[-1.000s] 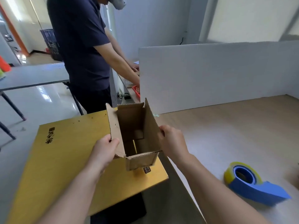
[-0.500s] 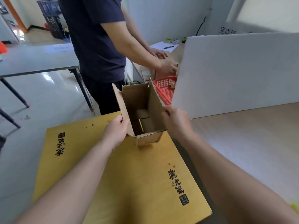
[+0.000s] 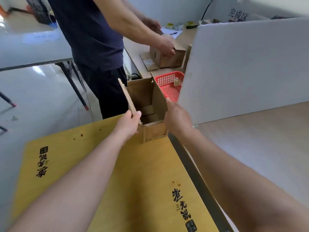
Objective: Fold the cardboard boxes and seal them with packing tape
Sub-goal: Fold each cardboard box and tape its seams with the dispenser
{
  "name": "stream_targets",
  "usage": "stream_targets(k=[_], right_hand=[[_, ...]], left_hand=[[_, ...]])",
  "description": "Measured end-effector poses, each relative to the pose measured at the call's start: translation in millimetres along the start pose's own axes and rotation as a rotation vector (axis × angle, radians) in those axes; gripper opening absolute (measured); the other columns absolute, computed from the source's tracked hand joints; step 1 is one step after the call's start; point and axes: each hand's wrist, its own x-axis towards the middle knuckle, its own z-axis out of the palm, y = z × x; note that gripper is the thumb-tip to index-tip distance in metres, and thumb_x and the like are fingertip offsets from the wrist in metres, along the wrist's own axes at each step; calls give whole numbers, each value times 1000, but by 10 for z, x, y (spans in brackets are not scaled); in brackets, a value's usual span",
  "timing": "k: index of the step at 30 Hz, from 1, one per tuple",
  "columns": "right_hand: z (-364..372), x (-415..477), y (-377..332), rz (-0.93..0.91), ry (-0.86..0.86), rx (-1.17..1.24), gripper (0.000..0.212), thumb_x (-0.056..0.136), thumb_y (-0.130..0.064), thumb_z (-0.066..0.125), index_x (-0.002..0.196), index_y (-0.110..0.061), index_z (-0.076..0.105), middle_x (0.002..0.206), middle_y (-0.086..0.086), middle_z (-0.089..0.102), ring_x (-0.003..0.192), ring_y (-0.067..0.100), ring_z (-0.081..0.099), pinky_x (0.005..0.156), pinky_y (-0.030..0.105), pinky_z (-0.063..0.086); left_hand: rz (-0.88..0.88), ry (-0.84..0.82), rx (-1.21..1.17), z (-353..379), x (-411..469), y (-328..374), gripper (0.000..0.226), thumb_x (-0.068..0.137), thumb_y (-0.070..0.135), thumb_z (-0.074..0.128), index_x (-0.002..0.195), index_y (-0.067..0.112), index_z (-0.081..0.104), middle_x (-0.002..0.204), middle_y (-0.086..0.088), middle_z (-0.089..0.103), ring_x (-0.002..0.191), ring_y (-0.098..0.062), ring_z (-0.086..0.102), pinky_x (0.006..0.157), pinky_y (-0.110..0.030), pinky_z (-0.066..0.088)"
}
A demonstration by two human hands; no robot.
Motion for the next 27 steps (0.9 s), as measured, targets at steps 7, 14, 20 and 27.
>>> stream_targets(k=[7, 14, 20, 27], right_hand=[[-19, 10, 28, -30, 25, -39, 38, 97, -11, 45, 135, -13, 41, 124, 12, 57, 108, 30, 59, 83, 40, 56], [-161, -187, -17, 50, 93, -6, 35, 98, -18, 40, 133, -17, 41, 124, 8, 55, 106, 24, 55, 82, 40, 54], [-442, -710, 142, 51, 174, -100, 32, 99, -23, 43, 129, -18, 50, 125, 5, 54, 106, 23, 55, 74, 30, 43], [-734, -1587, 627, 59, 227, -172, 28, 98, -17, 39, 120, -15, 56, 113, 3, 58, 95, 21, 56, 74, 31, 47]], left_hand=[[45, 12, 84, -21, 26, 76, 59, 102, 44, 29, 153, 18, 17, 156, -6, 28, 127, -25, 46, 100, -43, 47], [51, 4, 127, -82, -177, 120, 61, 101, 44, 31, 153, 16, 15, 157, -7, 25, 134, -29, 40, 108, -47, 39], [295, 261, 284, -90, -638, 137, 60, 97, 41, 47, 147, 13, 31, 150, -10, 35, 136, -29, 36, 103, -45, 39], [555, 231, 447, 456, -1296, 95, 47, 95, 41, 50, 133, 14, 52, 131, -6, 57, 121, -23, 51, 97, -39, 45]])
